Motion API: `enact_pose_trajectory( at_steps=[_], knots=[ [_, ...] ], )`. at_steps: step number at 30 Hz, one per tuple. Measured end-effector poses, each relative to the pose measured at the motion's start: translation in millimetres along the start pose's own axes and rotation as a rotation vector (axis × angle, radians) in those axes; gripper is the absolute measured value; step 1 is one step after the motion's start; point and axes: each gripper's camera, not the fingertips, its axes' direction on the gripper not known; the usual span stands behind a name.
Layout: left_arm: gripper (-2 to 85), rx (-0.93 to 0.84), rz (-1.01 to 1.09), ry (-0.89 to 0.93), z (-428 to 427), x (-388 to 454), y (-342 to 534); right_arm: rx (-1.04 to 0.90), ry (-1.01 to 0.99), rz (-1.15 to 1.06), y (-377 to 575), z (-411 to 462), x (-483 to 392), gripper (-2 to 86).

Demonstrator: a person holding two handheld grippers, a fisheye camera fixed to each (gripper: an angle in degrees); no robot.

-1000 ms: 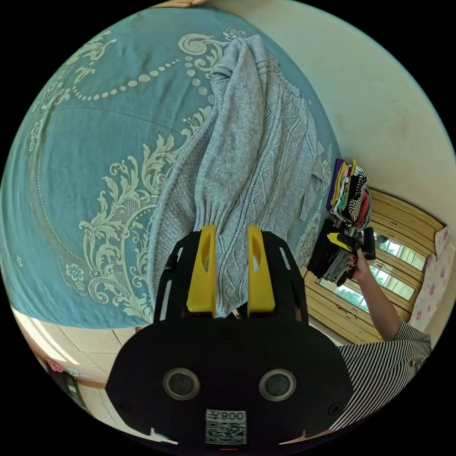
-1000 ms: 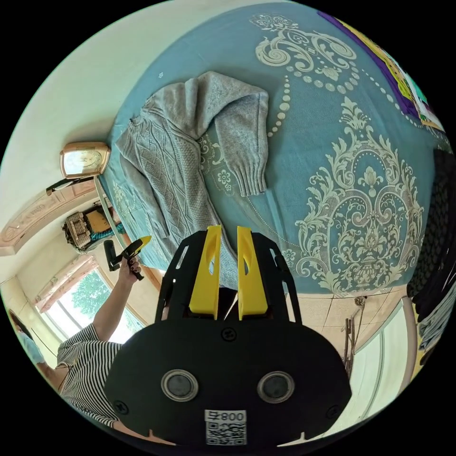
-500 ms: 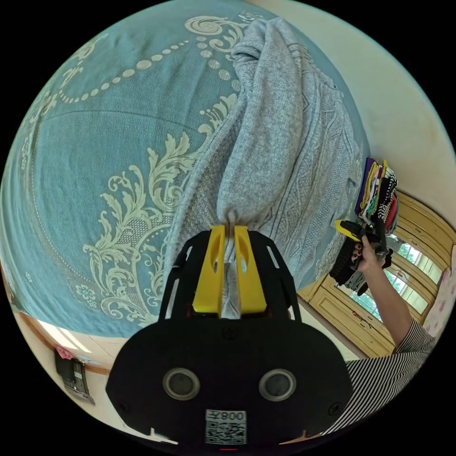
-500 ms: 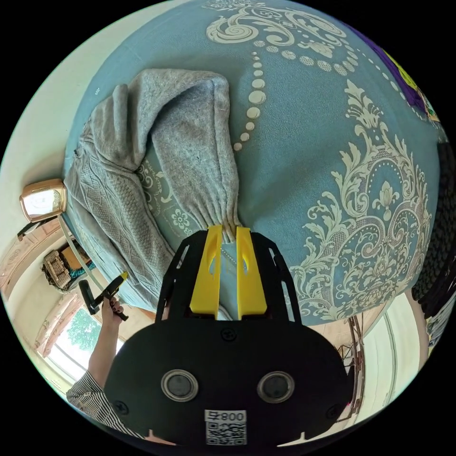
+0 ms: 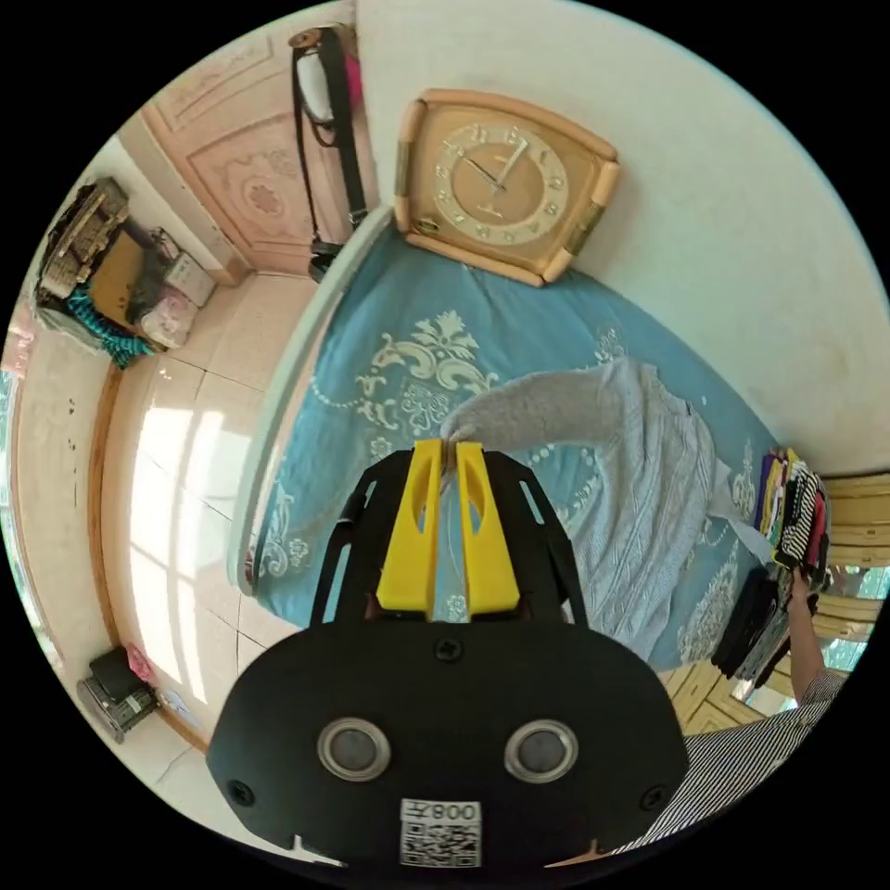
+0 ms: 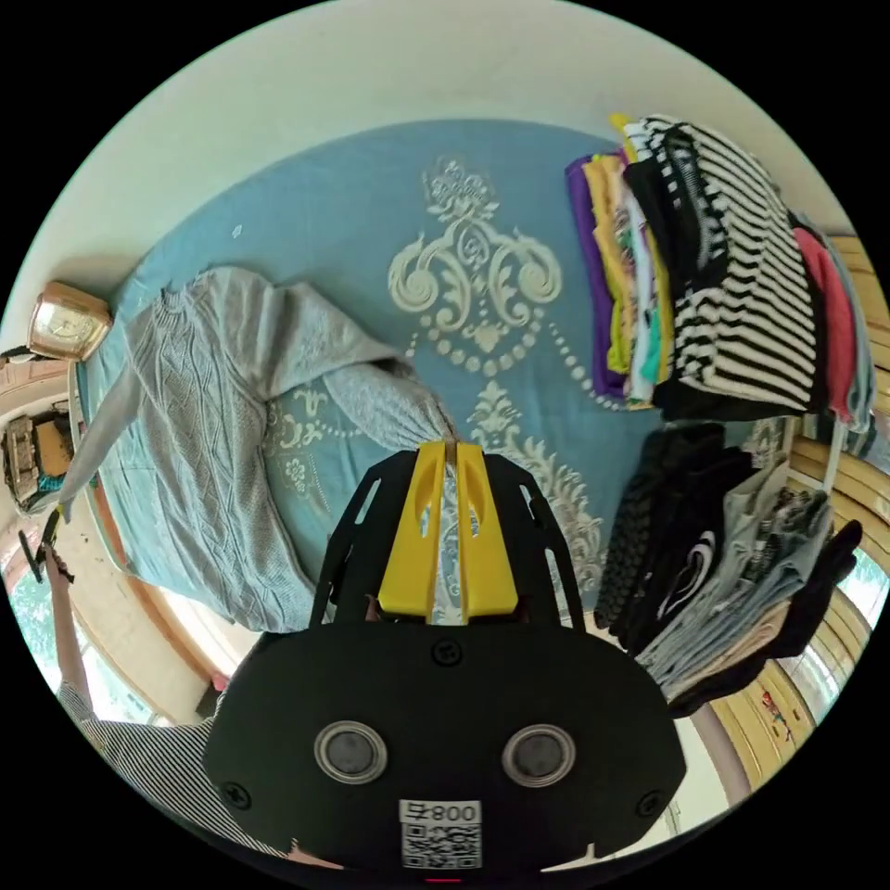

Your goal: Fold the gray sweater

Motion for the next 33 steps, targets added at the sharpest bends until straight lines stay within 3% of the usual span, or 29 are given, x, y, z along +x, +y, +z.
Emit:
enact_pose_trajectory(
  at_steps=[2, 6, 10, 14, 20, 27, 33],
  knots=[
    [3.7, 0.102, -0.124, -0.032, -25, -33, -12, 0.070, 0.046, 0.056, -13, -34, 30, 3.5],
    [5.0, 0.133, -0.178, 0.028, -9, -45, 0, 0.134, 0.054, 0.192, -25, -57, 85, 4.9],
    [6.2, -0.129, -0.088, 0.156, 85, -16, 50, 0.070, -0.012, 0.213, 0, -11, 104, 5.4],
    [6.6, -0.428, -0.024, 0.247, 174, 23, 129, -0.111, -0.103, 0.212, 67, 81, 116, 5.8],
    [7.7, -0.726, -0.043, 0.347, 248, 48, 218, -0.329, -0.449, 0.206, 177, 181, 115, 7.0],
    [8.3, -0.827, -0.041, 0.304, 286, 52, 238, -0.560, -0.522, -0.129, 267, 245, 28, 7.9],
    [7.5, -0.847, 0.006, 0.279, 314, 59, 232, -0.582, -0.490, -0.159, 293, 270, 29, 7.3]
  ],
)
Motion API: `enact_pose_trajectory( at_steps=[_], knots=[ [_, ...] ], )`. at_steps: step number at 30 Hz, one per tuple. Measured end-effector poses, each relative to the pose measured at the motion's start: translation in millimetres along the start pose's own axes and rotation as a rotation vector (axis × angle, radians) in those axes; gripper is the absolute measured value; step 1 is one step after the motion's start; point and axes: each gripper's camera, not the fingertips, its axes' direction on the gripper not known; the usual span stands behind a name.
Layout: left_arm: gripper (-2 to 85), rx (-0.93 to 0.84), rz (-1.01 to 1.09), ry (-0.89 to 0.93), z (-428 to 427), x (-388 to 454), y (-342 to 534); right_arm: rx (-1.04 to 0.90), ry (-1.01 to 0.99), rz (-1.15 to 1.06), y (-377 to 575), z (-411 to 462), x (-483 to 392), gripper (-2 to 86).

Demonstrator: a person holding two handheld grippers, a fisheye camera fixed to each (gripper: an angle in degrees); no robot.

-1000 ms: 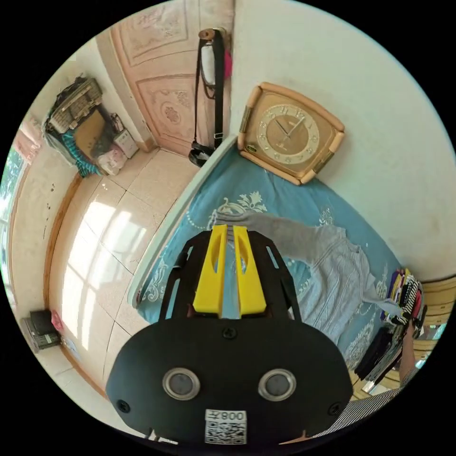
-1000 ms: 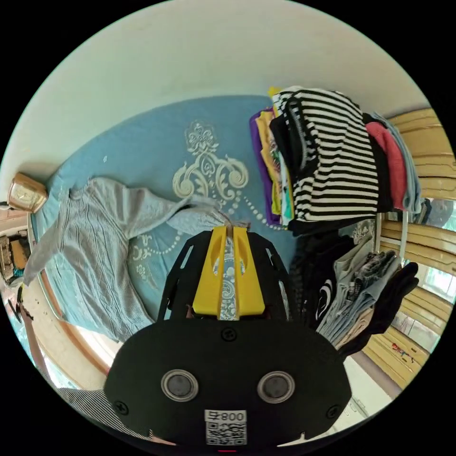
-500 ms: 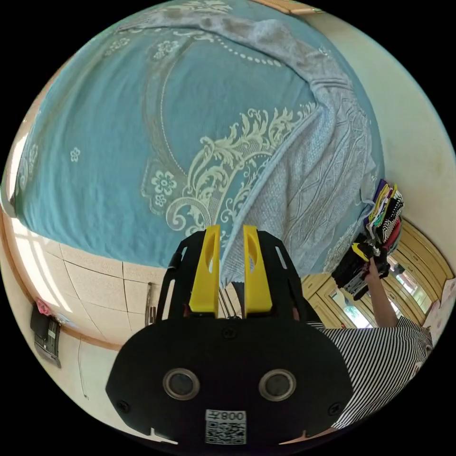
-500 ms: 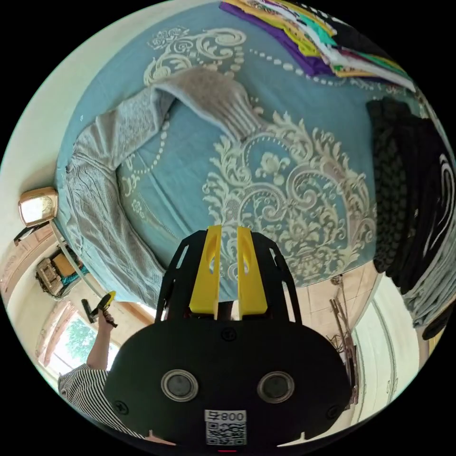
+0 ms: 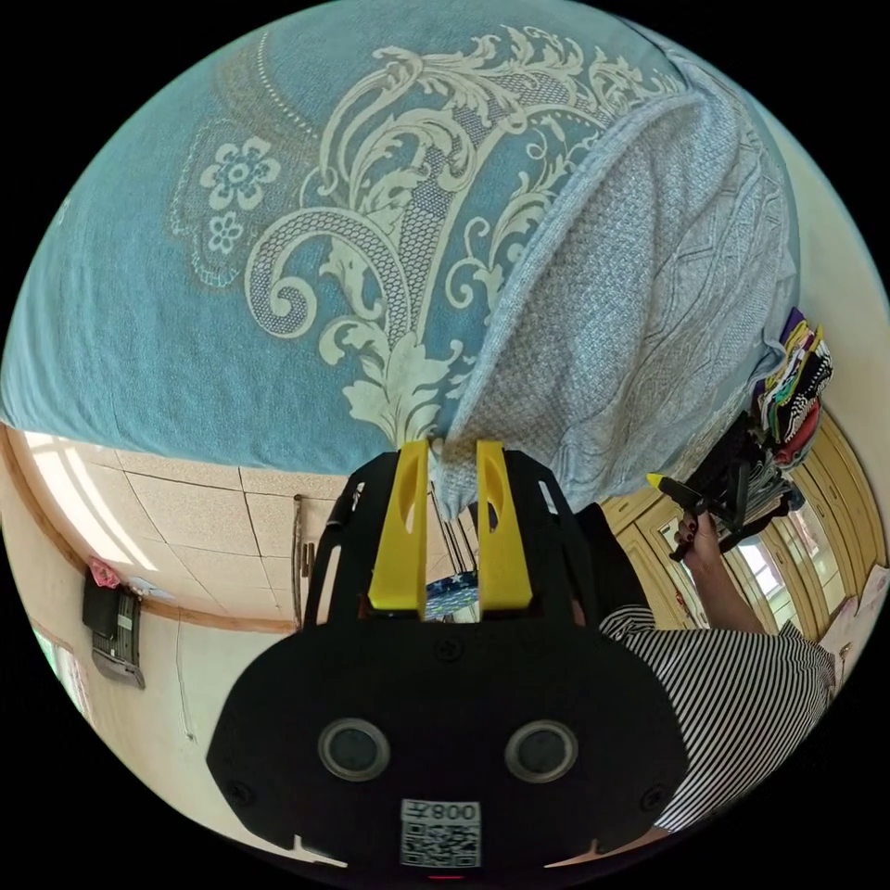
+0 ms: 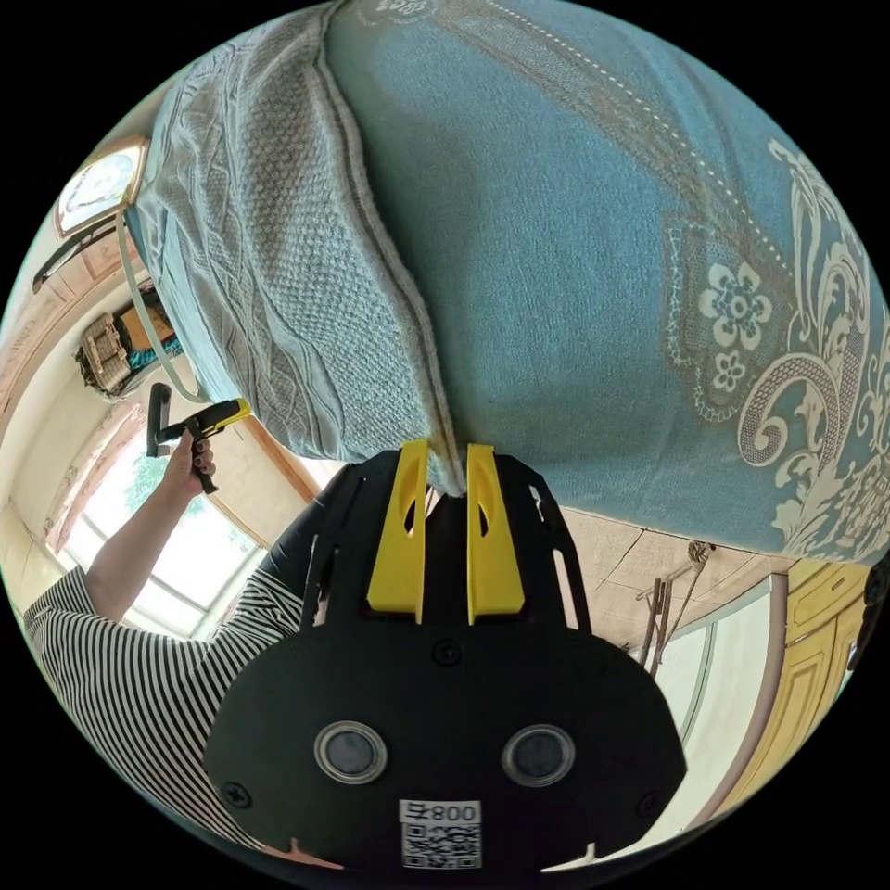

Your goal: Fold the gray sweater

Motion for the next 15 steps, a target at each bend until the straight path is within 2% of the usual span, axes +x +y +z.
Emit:
enact_pose_trajectory(
  at_steps=[4, 5, 10, 15],
  knots=[
    [5.0, 0.015, -0.009, -0.008, 7, 2, -6, 0.009, 0.000, -0.018, 11, -6, 13, 5.3],
    [4.1, 0.016, 0.018, 0.038, 10, 6, -9, 0.006, -0.013, -0.033, 13, -8, 14, 4.3],
    [2.4, 0.012, 0.081, -0.006, 10, 22, -7, -0.037, -0.021, -0.111, 30, -20, 13, 2.1],
    [1.8, 0.015, 0.087, -0.001, 1, 11, 21, -0.032, -0.056, -0.153, 84, -62, 33, 1.4]
  ],
)
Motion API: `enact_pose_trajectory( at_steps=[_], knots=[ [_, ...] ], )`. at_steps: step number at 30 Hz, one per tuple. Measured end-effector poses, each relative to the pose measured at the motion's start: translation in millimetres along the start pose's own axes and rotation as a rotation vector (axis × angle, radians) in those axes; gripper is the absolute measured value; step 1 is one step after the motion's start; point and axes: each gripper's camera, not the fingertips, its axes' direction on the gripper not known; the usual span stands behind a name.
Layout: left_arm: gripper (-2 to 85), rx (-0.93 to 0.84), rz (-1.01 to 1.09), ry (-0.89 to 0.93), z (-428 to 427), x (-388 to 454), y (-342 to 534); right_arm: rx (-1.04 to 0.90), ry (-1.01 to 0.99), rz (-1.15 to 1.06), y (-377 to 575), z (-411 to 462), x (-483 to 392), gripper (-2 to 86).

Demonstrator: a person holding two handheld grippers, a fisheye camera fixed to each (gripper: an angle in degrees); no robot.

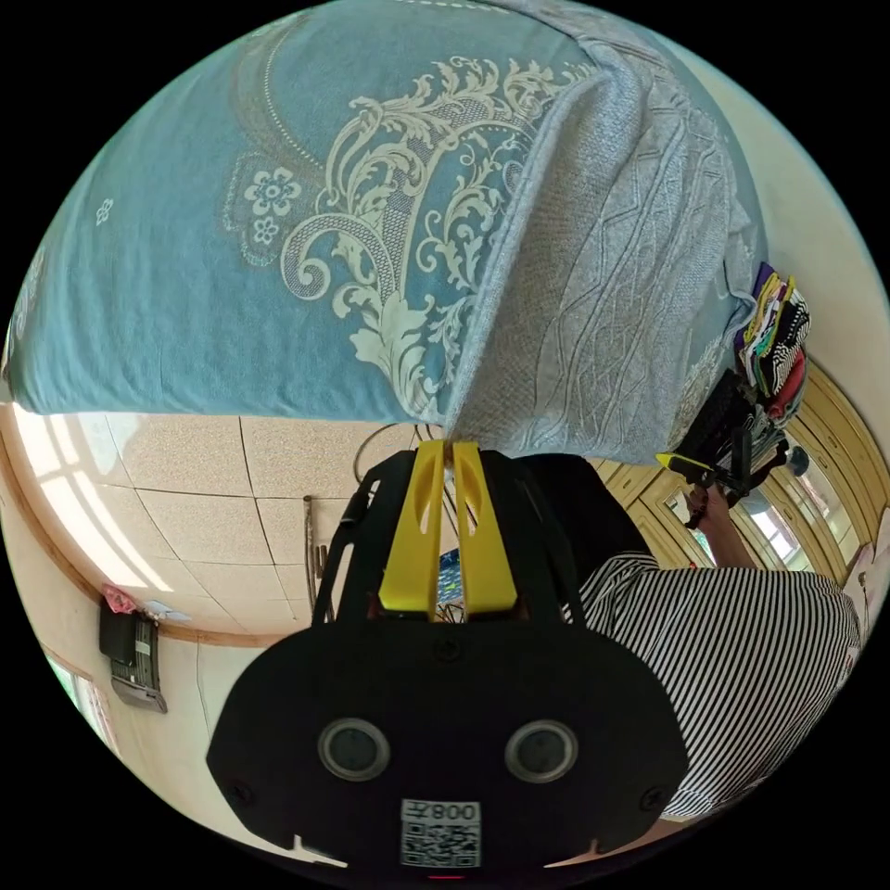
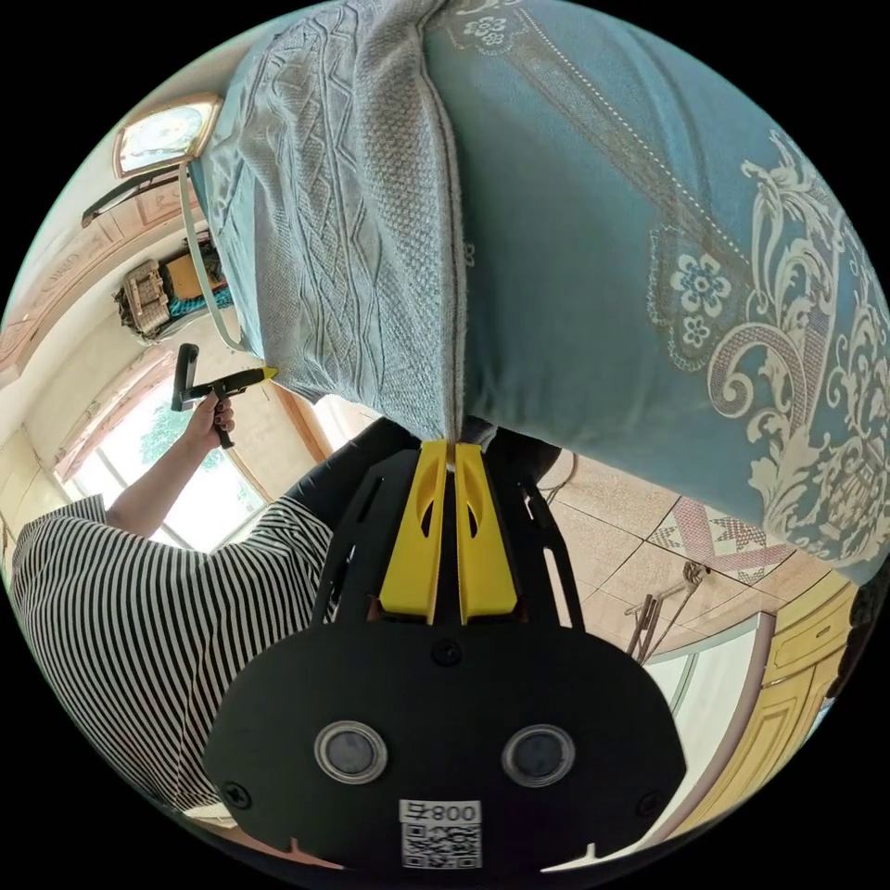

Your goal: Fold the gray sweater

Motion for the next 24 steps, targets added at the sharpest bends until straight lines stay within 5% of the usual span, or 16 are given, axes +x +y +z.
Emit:
enact_pose_trajectory(
  at_steps=[24],
  knots=[
    [2.4, -0.080, -0.091, -0.153, 124, 23, -42, -0.095, 0.090, 0.164, 5, 57, 27, 2.2]
  ],
)
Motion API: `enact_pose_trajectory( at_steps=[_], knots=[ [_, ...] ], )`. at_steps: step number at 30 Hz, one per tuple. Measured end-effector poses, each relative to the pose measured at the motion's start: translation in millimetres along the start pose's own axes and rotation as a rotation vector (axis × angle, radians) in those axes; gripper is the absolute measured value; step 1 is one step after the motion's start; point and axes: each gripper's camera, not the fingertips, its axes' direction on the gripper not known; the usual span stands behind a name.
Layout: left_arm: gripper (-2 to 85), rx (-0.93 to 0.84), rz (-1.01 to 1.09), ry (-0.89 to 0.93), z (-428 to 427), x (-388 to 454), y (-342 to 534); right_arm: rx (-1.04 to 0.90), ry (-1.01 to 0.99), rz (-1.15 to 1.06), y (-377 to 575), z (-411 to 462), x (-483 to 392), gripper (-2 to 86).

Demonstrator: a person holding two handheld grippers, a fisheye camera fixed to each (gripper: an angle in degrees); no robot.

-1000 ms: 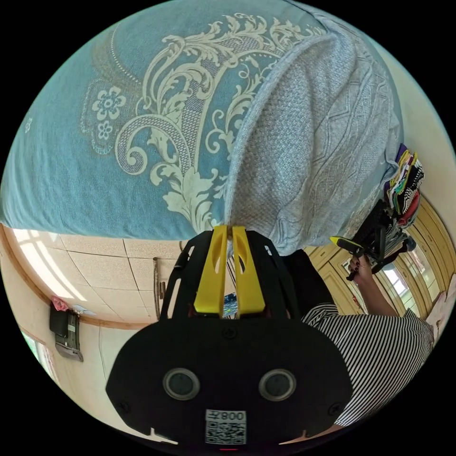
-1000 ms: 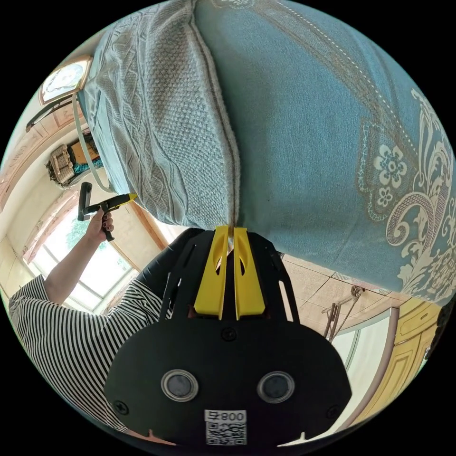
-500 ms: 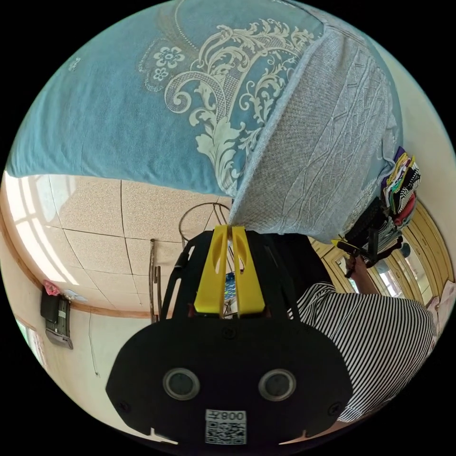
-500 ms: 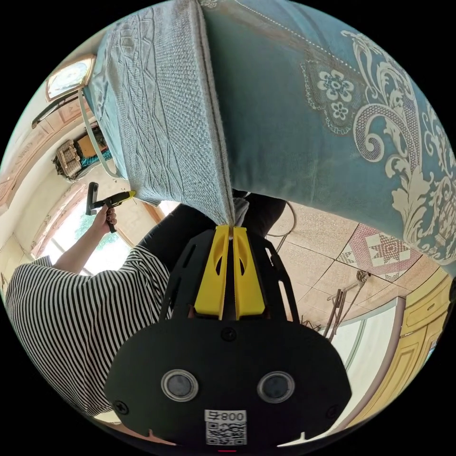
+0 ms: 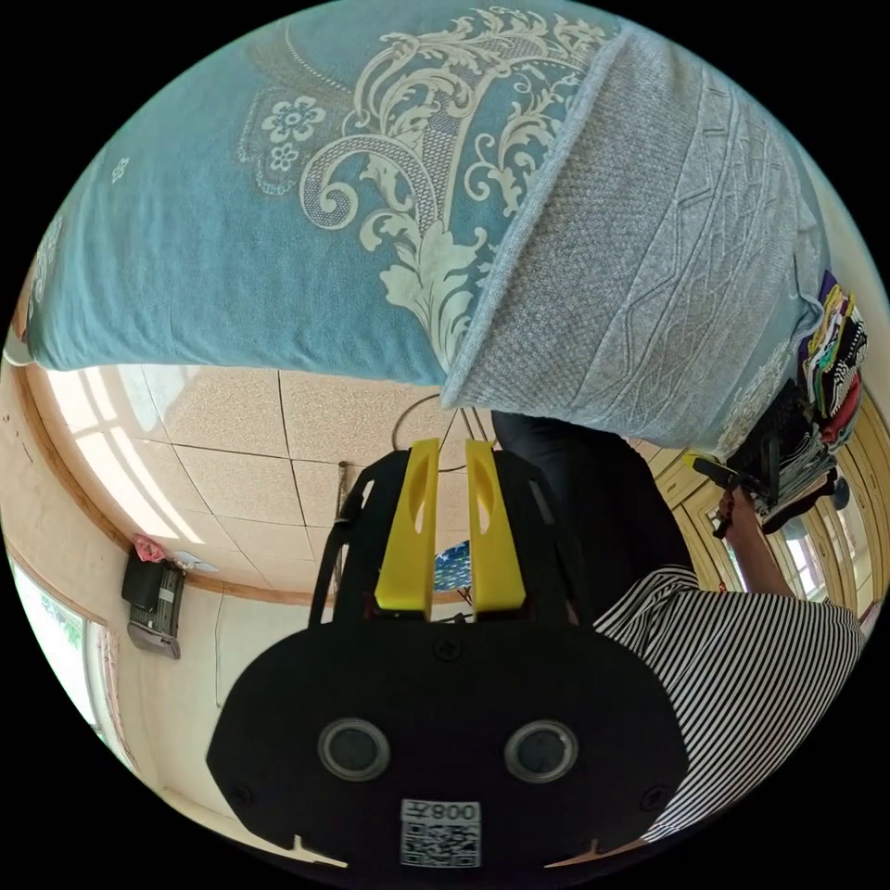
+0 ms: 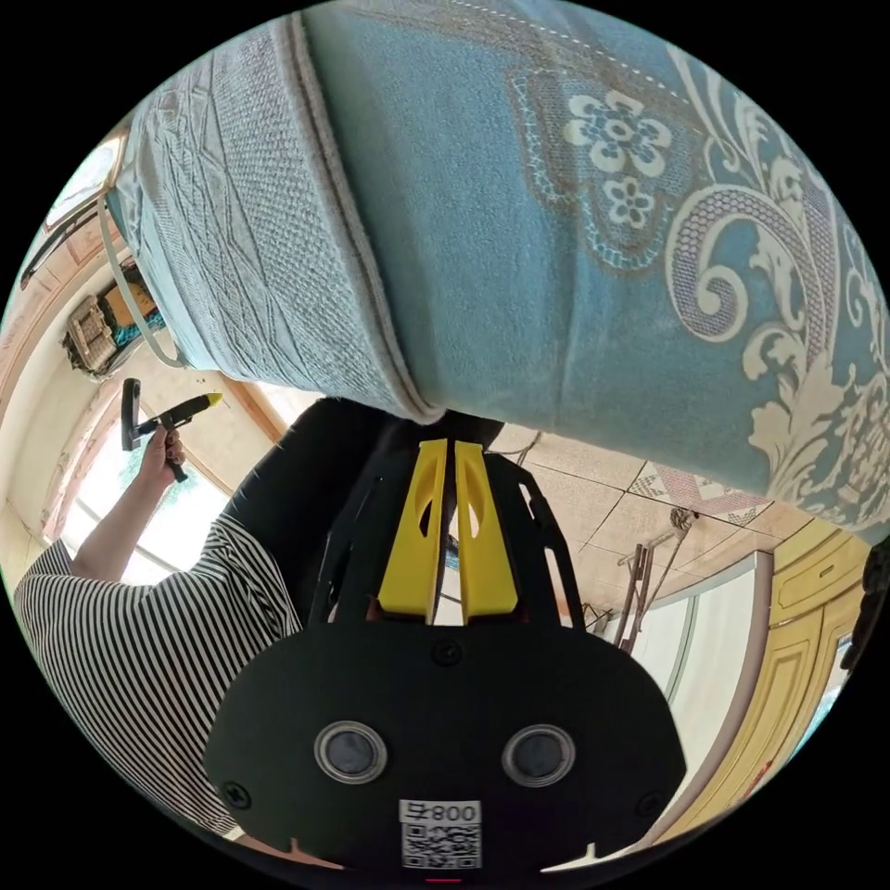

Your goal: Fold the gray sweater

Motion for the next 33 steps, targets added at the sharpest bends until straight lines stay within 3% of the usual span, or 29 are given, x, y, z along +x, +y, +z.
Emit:
enact_pose_trajectory(
  at_steps=[4, 6, 15, 23, 33],
  knots=[
    [3.1, 0.089, 0.023, 0.034, -14, 9, 6, 0.108, -0.060, 0.124, 24, -21, 23, 2.6],
    [3.6, 0.133, 0.088, 0.061, -21, 28, -3, 0.269, -0.136, 0.180, 34, -58, 36, 3.0],
    [6.4, 0.211, 0.819, 0.053, -21, 279, -113, 0.797, -0.187, 0.227, 8, -222, 66, 7.4],
    [7.9, 0.351, 1.229, -0.063, 7, 507, -156, 0.919, -0.131, 0.240, -32, -272, 66, 8.2],
    [8.0, 0.448, 1.337, -0.287, 40, 647, -192, 0.895, -0.023, 0.224, -79, -269, 46, 6.7]
  ],
)
